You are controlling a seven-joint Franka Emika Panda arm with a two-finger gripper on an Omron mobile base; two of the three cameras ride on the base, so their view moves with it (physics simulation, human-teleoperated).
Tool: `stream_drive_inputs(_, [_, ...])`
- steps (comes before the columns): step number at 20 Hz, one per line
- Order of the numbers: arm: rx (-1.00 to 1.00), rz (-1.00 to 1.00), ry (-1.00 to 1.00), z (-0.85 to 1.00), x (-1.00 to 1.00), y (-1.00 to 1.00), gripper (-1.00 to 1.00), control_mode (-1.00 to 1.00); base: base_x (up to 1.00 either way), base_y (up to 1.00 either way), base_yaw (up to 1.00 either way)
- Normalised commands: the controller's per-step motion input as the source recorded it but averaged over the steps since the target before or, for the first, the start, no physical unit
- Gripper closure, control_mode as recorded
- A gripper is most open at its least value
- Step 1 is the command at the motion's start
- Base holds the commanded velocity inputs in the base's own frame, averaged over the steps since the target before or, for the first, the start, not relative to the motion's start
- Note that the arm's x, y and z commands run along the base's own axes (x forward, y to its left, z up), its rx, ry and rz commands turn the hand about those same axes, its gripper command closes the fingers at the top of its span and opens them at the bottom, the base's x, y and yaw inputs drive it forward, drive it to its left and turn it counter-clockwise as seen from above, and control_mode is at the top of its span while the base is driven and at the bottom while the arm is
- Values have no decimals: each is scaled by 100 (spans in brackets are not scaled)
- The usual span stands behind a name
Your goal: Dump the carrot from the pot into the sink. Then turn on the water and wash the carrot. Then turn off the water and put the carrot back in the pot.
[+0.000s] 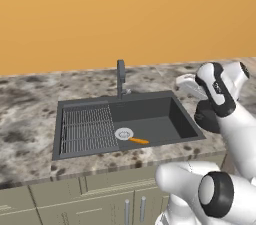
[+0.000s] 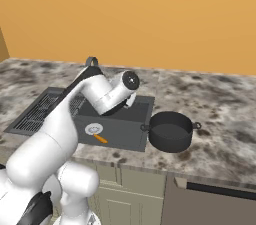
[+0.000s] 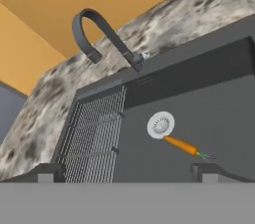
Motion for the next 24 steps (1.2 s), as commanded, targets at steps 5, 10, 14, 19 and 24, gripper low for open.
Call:
stream_drive_inputs(5, [-28,3,2,13,4,29,-100,-100,0,0,0])
stream_drive_inputs(10, [-30,10,3,0,0,5,-100,-100,0,0,0])
stream_drive_inputs(14, [-14,14,5,0,0,0,-100,-100,0,0,0])
stream_drive_inputs(19, [-1,18,19,-6,9,0,-100,-100,0,0,0])
stream_drive_inputs(24, [0,12,25,-21,13,1,-100,-100,0,0,0])
